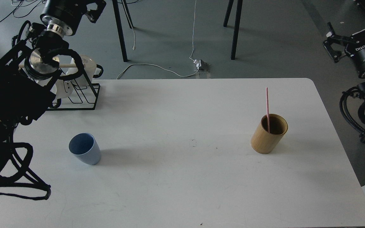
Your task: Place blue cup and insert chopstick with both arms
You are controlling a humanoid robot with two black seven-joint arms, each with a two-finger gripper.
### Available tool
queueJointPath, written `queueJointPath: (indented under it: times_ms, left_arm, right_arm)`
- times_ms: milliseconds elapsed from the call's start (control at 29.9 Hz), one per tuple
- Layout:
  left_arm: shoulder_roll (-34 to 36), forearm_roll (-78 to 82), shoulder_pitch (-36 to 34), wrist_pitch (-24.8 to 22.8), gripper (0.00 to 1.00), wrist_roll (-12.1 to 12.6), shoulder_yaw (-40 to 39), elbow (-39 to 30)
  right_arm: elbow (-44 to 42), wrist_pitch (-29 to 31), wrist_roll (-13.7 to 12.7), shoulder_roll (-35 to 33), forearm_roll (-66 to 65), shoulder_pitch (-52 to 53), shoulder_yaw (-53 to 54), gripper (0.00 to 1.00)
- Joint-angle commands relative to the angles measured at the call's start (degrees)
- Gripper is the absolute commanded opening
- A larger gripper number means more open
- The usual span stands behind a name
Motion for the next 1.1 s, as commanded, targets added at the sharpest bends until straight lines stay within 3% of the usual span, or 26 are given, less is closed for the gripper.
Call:
queueJointPath:
  times_ms: [0, 368, 568, 702, 869, 1070]
  left_arm:
    - [0.14, 0.0, 0.07, 0.0, 1.0, 0.23, -0.06, 0.01]
    - [3.83, 1.57, -0.72, 0.0, 0.99, 1.2, 1.08, -1.4]
    - [10.33, 18.68, -6.08, 0.0, 0.97, 0.33, 8.64, -4.47]
    - [16.48, 33.01, -6.96, 0.0, 0.94, -0.82, 8.82, -11.75]
    - [23.42, 52.86, -7.23, 0.0, 0.93, -2.05, 8.91, -25.63]
    - [29.93, 77.21, -6.0, 0.0, 0.92, -1.96, 9.96, -40.58]
  right_arm:
    - [-0.26, 0.0, 0.0, 0.16, 0.0, 0.44, -0.21, 1.0]
    - [0.09, 0.0, -0.26, -0.71, 0.0, 0.79, -0.39, 1.0]
    - [1.67, 0.0, -0.26, -2.2, 0.0, 0.7, -0.13, 1.0]
    - [2.37, 0.0, -0.26, -3.18, 0.0, 0.53, 0.05, 1.0]
    - [2.28, 0.0, -0.26, -3.18, 0.0, 0.61, 0.05, 1.0]
    - [2.2, 0.0, -0.17, -3.18, 0.0, 0.62, 0.05, 1.0]
